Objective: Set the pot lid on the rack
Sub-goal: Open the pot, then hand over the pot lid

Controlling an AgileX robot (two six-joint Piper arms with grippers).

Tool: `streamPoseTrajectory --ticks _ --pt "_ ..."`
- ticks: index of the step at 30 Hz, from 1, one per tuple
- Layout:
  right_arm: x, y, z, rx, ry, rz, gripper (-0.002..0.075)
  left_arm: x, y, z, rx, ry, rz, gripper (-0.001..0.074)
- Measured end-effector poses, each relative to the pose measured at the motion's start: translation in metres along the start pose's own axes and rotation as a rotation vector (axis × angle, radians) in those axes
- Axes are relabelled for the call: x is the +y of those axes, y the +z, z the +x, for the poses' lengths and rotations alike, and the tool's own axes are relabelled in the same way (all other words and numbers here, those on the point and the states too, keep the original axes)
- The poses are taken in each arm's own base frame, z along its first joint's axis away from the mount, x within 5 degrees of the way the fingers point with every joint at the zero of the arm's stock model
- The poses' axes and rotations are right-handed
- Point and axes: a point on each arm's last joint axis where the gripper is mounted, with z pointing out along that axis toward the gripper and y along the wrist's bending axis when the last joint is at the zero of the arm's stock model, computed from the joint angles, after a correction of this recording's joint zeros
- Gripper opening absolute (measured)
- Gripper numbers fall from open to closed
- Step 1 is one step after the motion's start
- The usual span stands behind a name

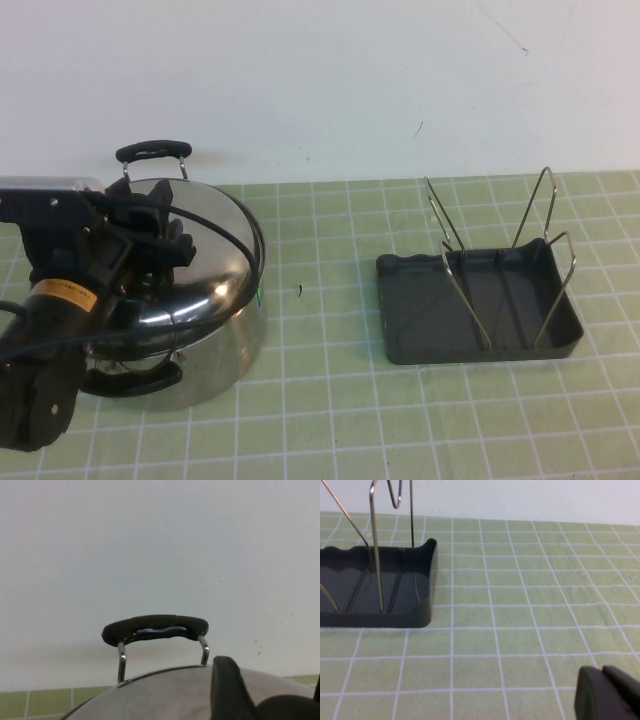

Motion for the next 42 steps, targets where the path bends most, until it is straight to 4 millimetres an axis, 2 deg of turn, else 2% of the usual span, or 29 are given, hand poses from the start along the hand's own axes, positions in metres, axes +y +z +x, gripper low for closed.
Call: streamPoseTrajectory --ticks 3,8,10,13,16,19,22,27,30,33,36,40,42 --pt "0.002 0.0 0.0 -0.004 0.07 -0.02 -0.0001 0.0 0.002 -0.001 0.003 -0.001 0.001 0.0311" --pt "0.014 -0.001 -0.004 0.001 0.645 -0.168 -0.0001 -0.005 -0.004 -0.017 -0.041 0.01 0.032 0.031" --pt "0.017 -0.002 -0.006 0.005 0.769 -0.203 -0.0001 -0.008 -0.008 -0.028 -0.076 0.017 0.047 0.031" --pt "0.018 -0.002 -0.007 0.002 0.781 -0.214 -0.0001 -0.012 -0.016 -0.047 -0.134 0.01 0.069 0.031" --pt "0.018 -0.002 -0.007 -0.001 0.789 -0.225 -0.0001 -0.019 -0.027 -0.065 -0.179 -0.069 0.122 0.031" --pt "0.021 -0.003 -0.009 0.004 0.845 -0.265 -0.0001 -0.027 -0.039 -0.081 -0.201 -0.24 0.22 0.031" --pt "0.028 -0.006 -0.013 -0.012 0.798 -0.363 -0.0001 -0.037 -0.045 -0.086 -0.171 -0.373 0.33 0.031" --pt "0.043 -0.019 -0.046 -0.081 0.789 -0.643 -0.0001 -0.048 -0.042 -0.078 -0.124 -0.466 0.456 0.031" --pt "0.054 -0.014 -0.062 -0.013 0.739 -0.75 -0.0001 -0.058 -0.035 -0.074 -0.12 -0.495 0.528 0.031" --pt "0.063 -0.005 -0.088 0.058 0.672 -0.832 0.0016 -0.072 -0.027 -0.068 -0.078 -0.516 0.597 0.031" --pt "0.073 0.01 -0.126 0.09 0.598 -0.934 0.0098 -0.084 -0.024 -0.062 -0.038 -0.523 0.648 0.031" --pt "0.086 0.033 -0.169 0.133 0.534 -1.098 0.0308 -0.092 -0.025 -0.06 -0.017 -0.518 0.682 0.031" --pt "0.091 0.046 -0.183 0.166 0.529 -1.17 0.0382 -0.092 -0.025 -0.061 -0.021 -0.516 0.688 0.031"
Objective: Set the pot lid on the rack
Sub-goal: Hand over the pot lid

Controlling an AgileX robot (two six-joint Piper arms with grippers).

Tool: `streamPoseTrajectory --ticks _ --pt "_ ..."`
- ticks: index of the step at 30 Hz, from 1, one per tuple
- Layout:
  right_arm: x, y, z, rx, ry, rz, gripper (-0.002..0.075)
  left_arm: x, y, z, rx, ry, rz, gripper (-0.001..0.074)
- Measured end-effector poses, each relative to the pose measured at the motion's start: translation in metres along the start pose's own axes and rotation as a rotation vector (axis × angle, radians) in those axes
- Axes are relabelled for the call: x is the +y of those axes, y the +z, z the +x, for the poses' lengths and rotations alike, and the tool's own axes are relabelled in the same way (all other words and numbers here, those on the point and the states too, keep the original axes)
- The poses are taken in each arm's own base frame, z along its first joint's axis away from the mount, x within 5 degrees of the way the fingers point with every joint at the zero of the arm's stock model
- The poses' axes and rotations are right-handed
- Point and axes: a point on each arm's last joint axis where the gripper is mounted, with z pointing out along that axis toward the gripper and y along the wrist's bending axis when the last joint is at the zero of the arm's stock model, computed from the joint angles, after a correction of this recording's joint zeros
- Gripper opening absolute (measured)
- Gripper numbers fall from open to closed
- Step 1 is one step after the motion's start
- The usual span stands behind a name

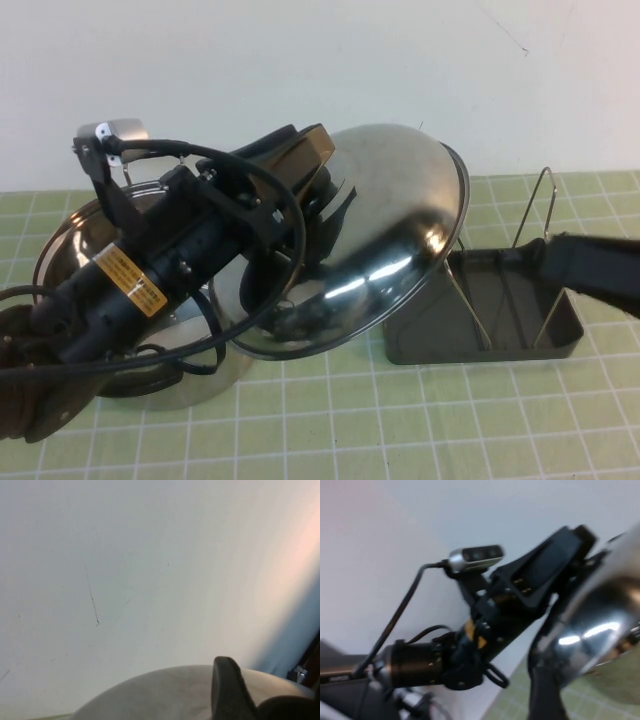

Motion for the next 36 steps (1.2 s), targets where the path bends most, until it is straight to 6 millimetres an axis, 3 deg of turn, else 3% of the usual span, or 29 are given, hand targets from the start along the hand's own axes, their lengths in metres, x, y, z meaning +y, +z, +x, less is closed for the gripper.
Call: streamPoseTrajectory --ticks 5,12,20,25,32,36 --pt "-0.023 0.026 -0.021 0.088 0.083 -0.074 0.0437 -0.001 0.001 -0.001 -0.007 -0.003 0.006 0.031" --pt "-0.046 0.038 -0.02 0.124 0.169 -0.057 0.0446 -0.001 0.001 -0.001 -0.007 -0.009 0.006 0.031" --pt "-0.044 0.045 -0.022 0.122 0.156 -0.027 0.0447 -0.002 0.001 0.0 0.009 -0.002 0.016 0.031" --pt "-0.034 0.055 -0.032 0.114 0.102 -0.031 0.0447 -0.007 0.003 0.004 0.023 -0.015 0.034 0.031" --pt "-0.036 0.076 -0.039 0.145 0.1 -0.057 0.0443 -0.018 0.007 0.014 0.049 -0.034 0.076 0.031" --pt "-0.036 0.086 -0.04 0.16 0.075 -0.07 0.0346 -0.021 0.008 0.015 0.057 -0.031 0.091 0.031"
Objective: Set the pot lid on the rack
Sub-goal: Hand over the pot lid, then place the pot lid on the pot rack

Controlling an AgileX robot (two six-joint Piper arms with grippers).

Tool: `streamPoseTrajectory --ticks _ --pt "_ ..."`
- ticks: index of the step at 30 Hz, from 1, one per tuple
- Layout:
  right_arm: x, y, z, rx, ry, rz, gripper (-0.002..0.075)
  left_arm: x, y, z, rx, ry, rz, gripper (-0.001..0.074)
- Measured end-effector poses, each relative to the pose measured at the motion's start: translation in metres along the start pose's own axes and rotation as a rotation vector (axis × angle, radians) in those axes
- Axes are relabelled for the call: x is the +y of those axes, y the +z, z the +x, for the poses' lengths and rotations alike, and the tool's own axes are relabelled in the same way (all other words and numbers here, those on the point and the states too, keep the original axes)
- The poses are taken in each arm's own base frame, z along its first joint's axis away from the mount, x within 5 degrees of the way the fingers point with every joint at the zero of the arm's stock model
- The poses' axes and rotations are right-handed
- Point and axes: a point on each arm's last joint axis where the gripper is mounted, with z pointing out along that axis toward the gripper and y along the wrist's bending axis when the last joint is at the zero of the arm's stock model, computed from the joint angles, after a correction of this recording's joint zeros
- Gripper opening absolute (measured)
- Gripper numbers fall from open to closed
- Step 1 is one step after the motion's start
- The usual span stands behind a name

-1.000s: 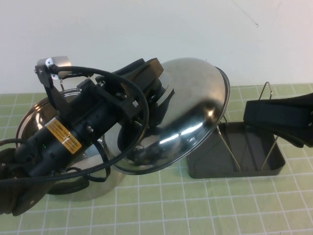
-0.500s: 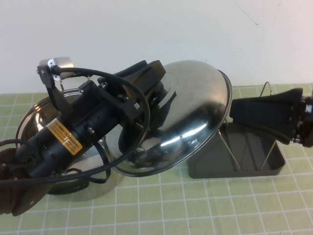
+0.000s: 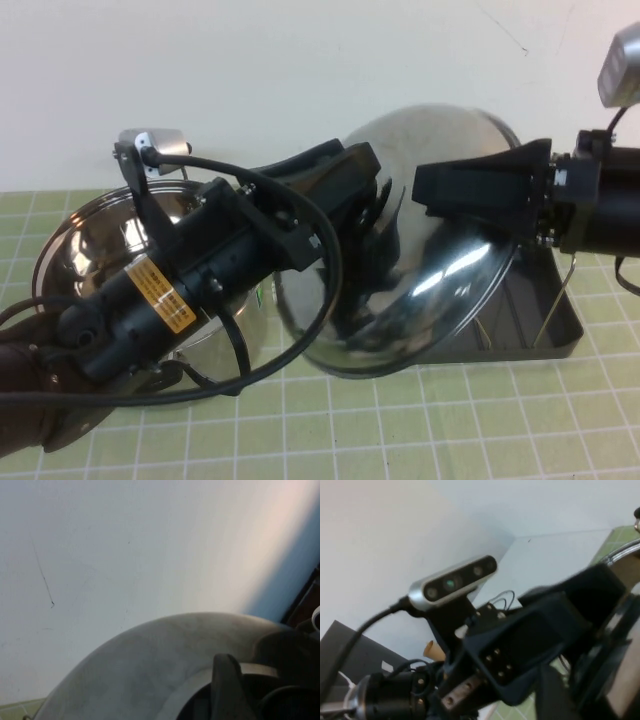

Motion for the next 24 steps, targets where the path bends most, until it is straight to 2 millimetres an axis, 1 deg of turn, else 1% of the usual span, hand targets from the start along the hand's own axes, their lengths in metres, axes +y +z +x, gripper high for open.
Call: streamPoseTrajectory --ticks 1,2,5,6,7,8,10,11,13,18,21,22,24 --pt "0.002 0.001 -0.002 -0.013 -0.003 -0.008 0.0298 0.0 0.0 0.0 0.001 0.004 -0.001 0.031" --pt "0.004 0.001 -0.004 -0.019 -0.005 -0.02 0.0276 0.0 0.0 0.0 0.001 0.006 -0.001 0.0311" --pt "0.005 0.002 -0.004 -0.021 -0.023 -0.025 0.027 0.0 0.0 0.0 -0.004 0.021 0.008 0.0321" --pt "0.005 0.002 -0.004 -0.018 -0.04 -0.023 0.0232 0.0 0.0 0.0 -0.004 0.021 0.008 0.0342" --pt "0.005 0.002 -0.003 -0.012 -0.055 -0.022 0.0153 0.0 0.0 0.0 -0.002 0.02 0.006 0.038" --pt "0.005 0.003 -0.003 -0.009 -0.065 -0.021 0.0111 0.0 0.0 0.001 0.0 0.02 0.003 0.0416" --pt "0.004 0.003 -0.002 -0.001 -0.081 -0.013 0.0115 0.0 0.0 0.001 0.005 0.023 0.006 0.0491" --pt "0.004 0.003 -0.002 -0.003 -0.089 -0.008 0.0115 0.0 0.0 0.001 0.005 0.023 0.006 0.0514" --pt "0.003 0.004 -0.002 -0.002 -0.128 0.006 0.0115 0.001 0.0 0.002 0.008 0.025 0.006 0.0531" --pt "0.003 -0.001 -0.006 -0.044 -0.262 0.092 0.0115 0.005 -0.002 -0.004 -0.01 0.049 -0.004 0.0538" --pt "0.012 -0.009 -0.012 -0.097 -0.377 0.159 0.0115 0.016 -0.009 -0.015 -0.02 0.086 -0.035 0.0538" --pt "0.017 -0.013 -0.014 -0.118 -0.416 0.186 0.0115 0.02 -0.012 -0.019 -0.021 0.096 -0.055 0.0529" --pt "0.024 -0.021 -0.017 -0.14 -0.489 0.251 0.0115 0.029 -0.02 -0.028 -0.013 0.1 -0.106 0.0484"
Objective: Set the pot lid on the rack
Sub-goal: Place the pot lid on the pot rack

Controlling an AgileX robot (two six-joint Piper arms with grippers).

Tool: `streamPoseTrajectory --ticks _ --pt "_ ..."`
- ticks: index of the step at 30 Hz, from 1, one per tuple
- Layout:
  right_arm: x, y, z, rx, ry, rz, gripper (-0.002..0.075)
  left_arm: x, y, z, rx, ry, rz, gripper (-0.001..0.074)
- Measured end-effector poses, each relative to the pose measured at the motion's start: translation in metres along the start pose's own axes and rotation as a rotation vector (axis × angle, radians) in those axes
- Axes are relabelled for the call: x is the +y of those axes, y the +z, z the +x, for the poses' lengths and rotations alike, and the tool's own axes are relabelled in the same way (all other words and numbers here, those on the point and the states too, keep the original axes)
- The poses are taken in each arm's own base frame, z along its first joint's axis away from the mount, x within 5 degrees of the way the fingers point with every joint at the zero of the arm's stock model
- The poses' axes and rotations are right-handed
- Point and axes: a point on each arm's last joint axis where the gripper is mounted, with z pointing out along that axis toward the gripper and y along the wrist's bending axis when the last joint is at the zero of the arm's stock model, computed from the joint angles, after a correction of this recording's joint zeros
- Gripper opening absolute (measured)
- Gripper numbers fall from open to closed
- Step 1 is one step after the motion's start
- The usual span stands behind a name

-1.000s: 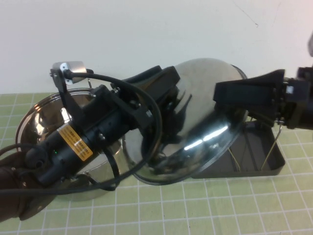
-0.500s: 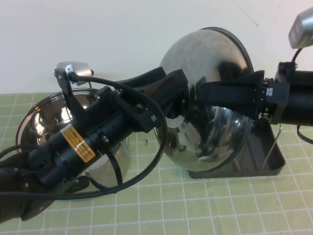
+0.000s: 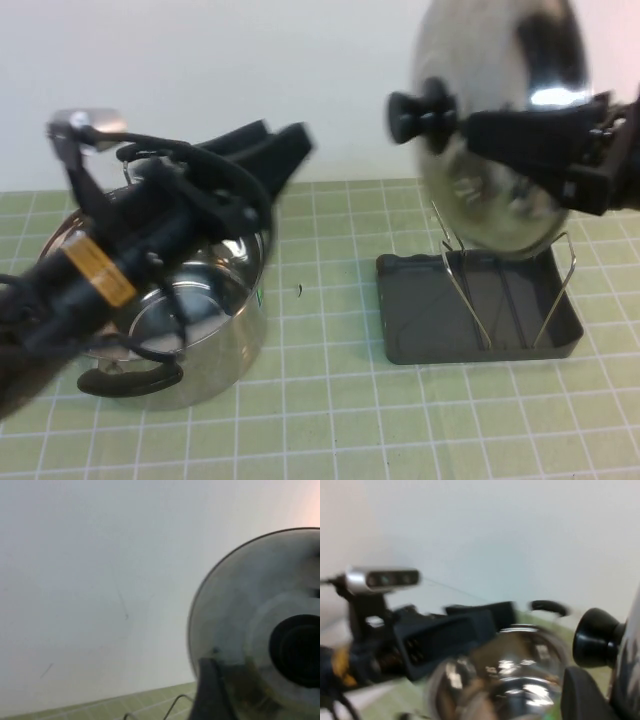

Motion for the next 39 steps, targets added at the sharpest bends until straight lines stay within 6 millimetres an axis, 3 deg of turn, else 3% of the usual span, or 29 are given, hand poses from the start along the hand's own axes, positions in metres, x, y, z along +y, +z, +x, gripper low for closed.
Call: streamPoseTrajectory --ticks 3,6,9,17,29,31,36,39 --pt "-0.002 -0.01 -0.002 0.034 -0.125 0.122 0.0115 0.015 -0.013 -0.009 0.061 -0.001 -0.074 0.0321" --pt "-0.013 -0.009 0.002 0.074 -0.178 0.206 0.0115 0.028 -0.026 -0.012 0.144 0.002 -0.128 0.0104" --pt "-0.026 0.002 0.011 0.117 -0.161 0.233 0.0115 0.035 -0.035 -0.01 0.24 -0.01 -0.149 0.0031" --pt "-0.062 0.034 0.047 0.231 -0.096 0.244 0.0115 0.035 -0.043 0.003 0.421 0.026 -0.122 0.0003" --pt "-0.077 0.049 0.067 0.286 -0.053 0.221 0.0125 0.04 -0.046 0.007 0.467 0.06 -0.177 0.0002" --pt "-0.078 0.05 0.069 0.288 -0.045 0.215 0.0173 0.041 -0.046 0.007 0.468 0.06 -0.186 0.0001" --pt "-0.08 0.05 0.07 0.289 -0.063 0.227 0.0426 0.042 -0.046 0.007 0.48 0.069 -0.19 0.0001" --pt "-0.083 0.045 0.065 0.273 -0.073 0.248 0.0491 0.046 -0.048 0.008 0.497 0.084 -0.233 0.0001"
